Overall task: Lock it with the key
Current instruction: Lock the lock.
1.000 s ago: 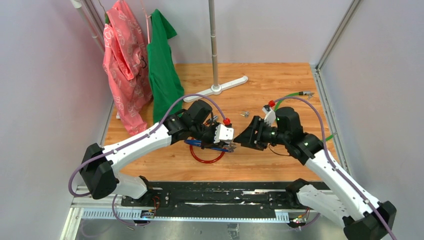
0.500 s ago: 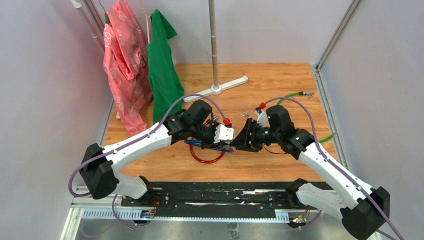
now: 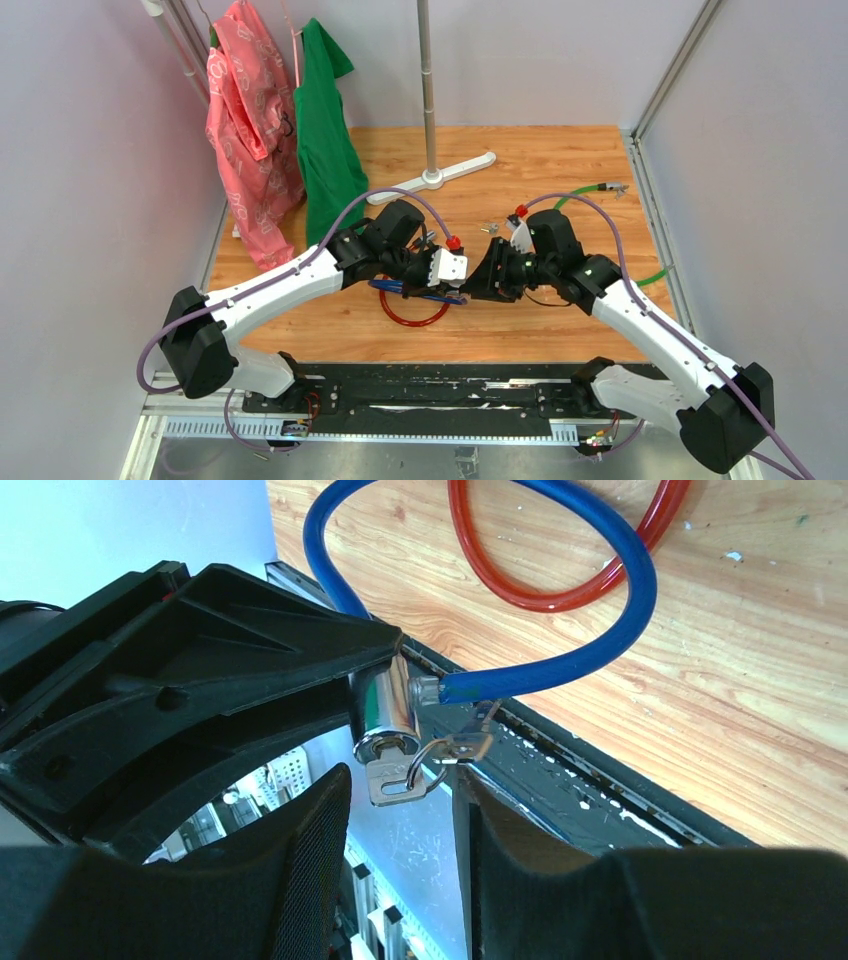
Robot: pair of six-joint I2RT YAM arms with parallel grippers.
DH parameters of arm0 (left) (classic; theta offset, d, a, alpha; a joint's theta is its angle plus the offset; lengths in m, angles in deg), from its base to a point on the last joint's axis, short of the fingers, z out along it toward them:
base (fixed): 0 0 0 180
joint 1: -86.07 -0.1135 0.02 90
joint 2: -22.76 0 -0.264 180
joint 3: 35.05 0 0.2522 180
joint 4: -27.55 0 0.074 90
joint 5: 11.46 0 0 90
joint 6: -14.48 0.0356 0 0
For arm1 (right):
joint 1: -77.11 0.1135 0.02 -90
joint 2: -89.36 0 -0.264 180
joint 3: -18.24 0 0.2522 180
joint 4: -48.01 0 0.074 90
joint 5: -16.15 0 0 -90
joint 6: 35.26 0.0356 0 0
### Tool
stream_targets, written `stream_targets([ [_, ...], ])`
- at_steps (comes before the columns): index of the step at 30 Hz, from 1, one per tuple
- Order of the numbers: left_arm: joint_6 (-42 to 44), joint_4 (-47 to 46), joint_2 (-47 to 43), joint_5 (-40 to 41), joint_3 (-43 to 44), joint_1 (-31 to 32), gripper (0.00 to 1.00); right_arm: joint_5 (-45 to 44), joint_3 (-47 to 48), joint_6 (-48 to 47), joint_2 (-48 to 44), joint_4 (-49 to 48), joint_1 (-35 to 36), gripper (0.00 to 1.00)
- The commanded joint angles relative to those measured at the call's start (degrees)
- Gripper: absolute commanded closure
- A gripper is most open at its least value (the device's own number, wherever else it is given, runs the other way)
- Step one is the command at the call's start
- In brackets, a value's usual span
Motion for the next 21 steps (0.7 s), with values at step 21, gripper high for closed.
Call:
stream_targets([
  [21,0.39,4.67,1.26,2.29,-1.35,-0.17,1.00,-0.45,-2.46,-21.70,0.11,-4.49,0.52,0.85],
])
